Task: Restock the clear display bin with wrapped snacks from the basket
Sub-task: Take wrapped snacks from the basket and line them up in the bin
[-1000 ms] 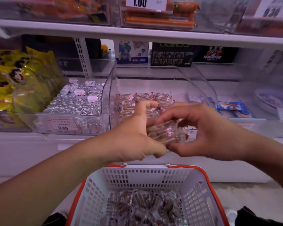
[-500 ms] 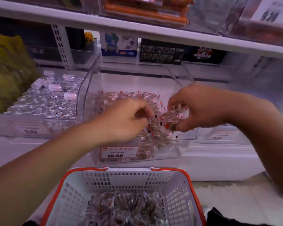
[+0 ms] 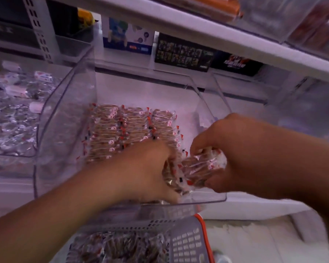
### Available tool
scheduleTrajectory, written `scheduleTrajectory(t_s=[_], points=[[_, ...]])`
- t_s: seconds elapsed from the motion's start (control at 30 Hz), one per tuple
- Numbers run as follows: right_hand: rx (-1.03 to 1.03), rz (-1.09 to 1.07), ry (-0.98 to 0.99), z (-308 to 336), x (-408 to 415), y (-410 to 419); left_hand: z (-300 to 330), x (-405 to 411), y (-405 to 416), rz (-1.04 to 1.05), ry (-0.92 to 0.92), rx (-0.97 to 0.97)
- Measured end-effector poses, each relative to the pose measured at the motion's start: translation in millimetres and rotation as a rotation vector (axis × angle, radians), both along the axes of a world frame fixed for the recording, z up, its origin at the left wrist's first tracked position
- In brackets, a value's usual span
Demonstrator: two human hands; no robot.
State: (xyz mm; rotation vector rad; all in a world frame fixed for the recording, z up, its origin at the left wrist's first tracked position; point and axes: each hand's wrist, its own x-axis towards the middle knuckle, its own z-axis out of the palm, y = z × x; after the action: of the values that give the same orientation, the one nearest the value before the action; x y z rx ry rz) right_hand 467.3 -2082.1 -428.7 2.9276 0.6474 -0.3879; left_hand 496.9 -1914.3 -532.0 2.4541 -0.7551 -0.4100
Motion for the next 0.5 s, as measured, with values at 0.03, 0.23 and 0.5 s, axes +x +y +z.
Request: scheduleTrajectory(t_s=[0.03,0.23,0.5], points=[[-0.005,-0.001,0.013,-3.0,-0.1,1.9,-1.5,-1.3,-2.4,-0.022,-0.041,0.069],[-0.091,0.036,-0.026,-18.3,2.5,8.4,-8.9,-2.8,-10.1,-0.028,-0.216,0.230],[-0.060,0.026,0.048,-32.7,0.1,12.6,-5.1,-7.1,-10.3,0.042,-0.261,0.293]])
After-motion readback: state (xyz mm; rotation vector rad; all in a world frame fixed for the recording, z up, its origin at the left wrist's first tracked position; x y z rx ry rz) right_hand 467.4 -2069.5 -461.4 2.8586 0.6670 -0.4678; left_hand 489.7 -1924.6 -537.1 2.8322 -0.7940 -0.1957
